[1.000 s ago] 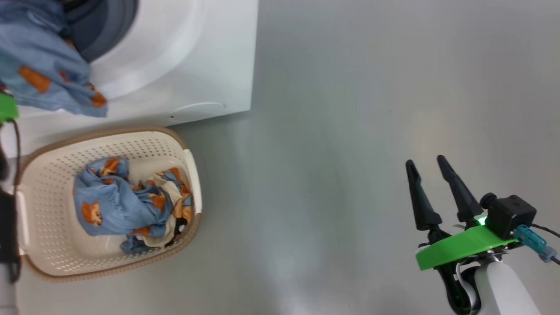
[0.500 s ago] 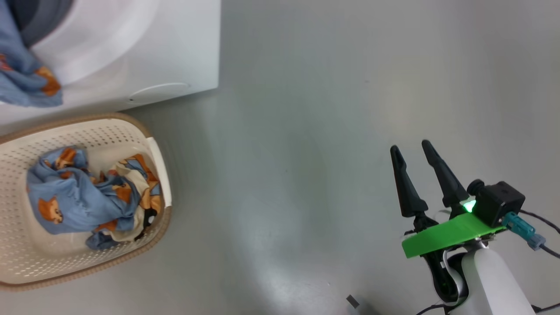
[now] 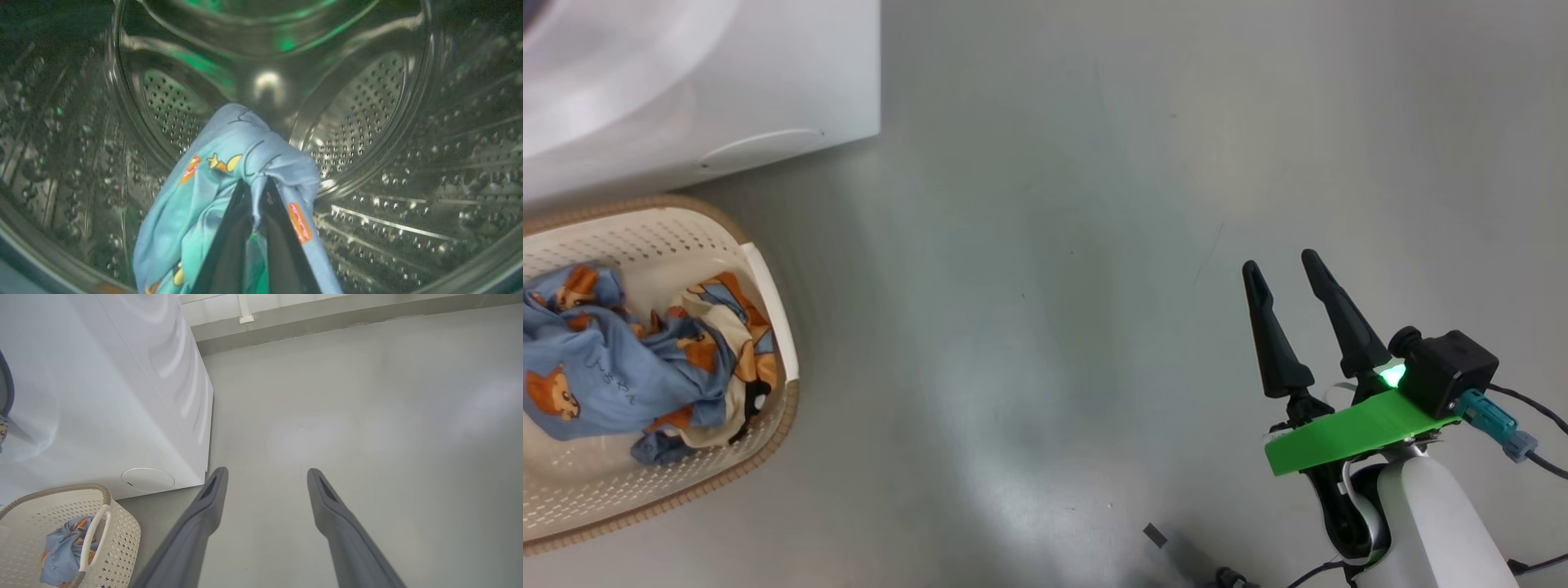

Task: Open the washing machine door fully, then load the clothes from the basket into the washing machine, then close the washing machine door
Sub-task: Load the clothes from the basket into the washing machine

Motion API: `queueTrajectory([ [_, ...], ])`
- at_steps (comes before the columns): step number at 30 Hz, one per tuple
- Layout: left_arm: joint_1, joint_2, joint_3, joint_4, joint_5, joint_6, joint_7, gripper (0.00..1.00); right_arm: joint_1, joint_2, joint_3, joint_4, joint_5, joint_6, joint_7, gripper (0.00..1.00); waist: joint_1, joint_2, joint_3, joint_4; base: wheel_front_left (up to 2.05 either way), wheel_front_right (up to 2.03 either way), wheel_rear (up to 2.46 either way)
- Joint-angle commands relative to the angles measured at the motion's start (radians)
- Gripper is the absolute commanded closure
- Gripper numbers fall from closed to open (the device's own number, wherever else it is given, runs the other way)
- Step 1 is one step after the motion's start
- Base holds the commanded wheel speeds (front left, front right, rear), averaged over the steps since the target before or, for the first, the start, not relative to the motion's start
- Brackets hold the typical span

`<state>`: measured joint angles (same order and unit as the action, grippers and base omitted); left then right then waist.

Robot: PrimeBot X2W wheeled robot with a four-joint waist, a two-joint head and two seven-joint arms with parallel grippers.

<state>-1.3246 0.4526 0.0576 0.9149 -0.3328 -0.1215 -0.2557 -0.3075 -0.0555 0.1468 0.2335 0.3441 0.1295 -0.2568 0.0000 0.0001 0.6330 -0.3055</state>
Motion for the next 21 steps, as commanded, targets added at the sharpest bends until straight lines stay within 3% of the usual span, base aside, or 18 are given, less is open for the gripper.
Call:
queueTrajectory([
  [1,-0.02,0.058,0.04,-0.092,0.022,0.006,-0.006,1.0,-0.001,0.003,0.024,-0.025,-0.003,0.001,-0.005,0.0,0.0,-0.0001,0.014,-0.004,0.0,0.0,0.0],
  [5,0.011,0.044,0.096,-0.231,0.07,0.003,-0.006,1.0,-0.01,0.004,0.028,-0.026,-0.003,0.001,-0.005,0.0,0.0,-0.0001,0.023,-0.004,0.0,0.0,0.0],
  [8,0.046,0.024,0.122,-0.253,0.094,-0.001,-0.006,1.0,-0.014,0.005,0.031,-0.028,-0.003,0.001,-0.005,0.0,0.0,-0.0001,0.023,-0.001,0.0,0.0,0.0],
  [10,0.059,0.018,0.125,-0.228,0.109,-0.003,-0.006,0.7,-0.014,0.005,0.034,-0.027,-0.002,0.001,-0.005,0.0,0.0,-0.0001,0.021,0.001,0.0,0.0,0.0],
  [11,0.062,0.015,0.129,-0.21,0.111,-0.004,-0.006,0.23,-0.014,0.005,0.036,-0.027,-0.001,0.001,-0.005,0.0,0.0,-0.0001,0.02,0.002,0.0,0.0,0.0],
  [12,0.062,0.014,0.13,-0.199,0.117,-0.005,-0.006,0.0,-0.015,0.005,0.037,-0.027,0.0,0.001,-0.005,0.0,0.0,-0.0001,0.02,0.003,0.0,0.0,0.0],
  [21,0.072,-0.003,0.154,-0.153,0.114,-0.008,-0.006,0.0,-0.013,0.005,0.043,-0.023,0.003,0.001,-0.005,0.0,0.0,-0.0001,0.01,0.011,0.0,0.0,0.0],
])
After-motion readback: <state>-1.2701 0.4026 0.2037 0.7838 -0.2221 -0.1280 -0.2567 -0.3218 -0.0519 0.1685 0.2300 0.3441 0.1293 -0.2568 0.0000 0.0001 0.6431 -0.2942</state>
